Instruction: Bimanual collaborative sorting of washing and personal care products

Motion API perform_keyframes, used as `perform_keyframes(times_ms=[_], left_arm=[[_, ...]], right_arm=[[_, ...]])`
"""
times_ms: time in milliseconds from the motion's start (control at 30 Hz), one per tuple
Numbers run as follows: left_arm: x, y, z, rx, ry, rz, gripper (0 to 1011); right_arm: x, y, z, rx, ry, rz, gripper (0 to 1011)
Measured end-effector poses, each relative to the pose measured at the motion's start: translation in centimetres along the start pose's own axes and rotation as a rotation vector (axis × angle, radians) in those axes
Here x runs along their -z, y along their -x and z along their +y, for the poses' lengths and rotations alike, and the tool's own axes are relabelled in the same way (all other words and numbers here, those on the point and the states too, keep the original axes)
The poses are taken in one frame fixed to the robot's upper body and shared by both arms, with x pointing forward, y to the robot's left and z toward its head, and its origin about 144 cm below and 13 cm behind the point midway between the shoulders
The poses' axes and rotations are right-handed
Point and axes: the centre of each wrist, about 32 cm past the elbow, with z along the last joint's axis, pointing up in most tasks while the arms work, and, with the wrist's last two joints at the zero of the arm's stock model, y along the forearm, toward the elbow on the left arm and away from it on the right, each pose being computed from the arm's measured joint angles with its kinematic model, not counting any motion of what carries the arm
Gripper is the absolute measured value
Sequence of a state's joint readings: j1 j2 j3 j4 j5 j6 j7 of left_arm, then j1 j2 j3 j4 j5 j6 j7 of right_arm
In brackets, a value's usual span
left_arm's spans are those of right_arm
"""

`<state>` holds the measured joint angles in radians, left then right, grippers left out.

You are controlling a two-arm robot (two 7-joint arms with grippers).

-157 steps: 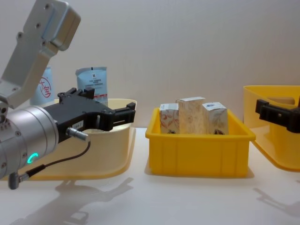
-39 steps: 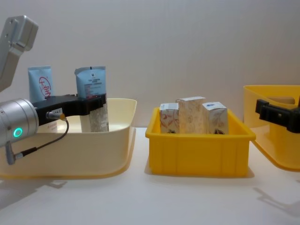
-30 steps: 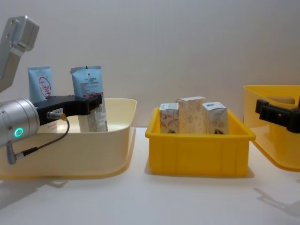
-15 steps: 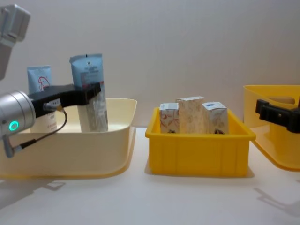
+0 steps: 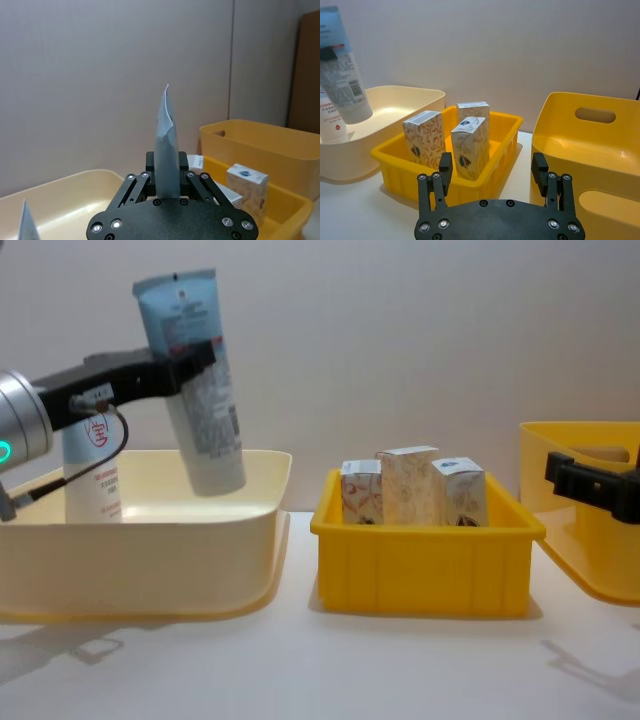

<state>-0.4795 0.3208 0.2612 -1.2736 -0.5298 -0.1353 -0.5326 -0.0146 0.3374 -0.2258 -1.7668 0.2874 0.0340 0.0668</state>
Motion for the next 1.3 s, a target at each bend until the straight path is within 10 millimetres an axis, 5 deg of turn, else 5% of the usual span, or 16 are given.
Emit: perform_keyframes(times_ms=[533, 1300], left_arm=[[-1.6, 0.6, -0.4, 0.222, 0.062, 0.021, 236], [-0.1, 2.9, -1.8, 0.453, 0.003, 0.040, 235]], right_arm=[[0.0, 0.0, 0.0, 0.000, 0.000, 0.000, 1001], [0.0, 0.0, 0.0, 0.000, 0.000, 0.000, 1001]])
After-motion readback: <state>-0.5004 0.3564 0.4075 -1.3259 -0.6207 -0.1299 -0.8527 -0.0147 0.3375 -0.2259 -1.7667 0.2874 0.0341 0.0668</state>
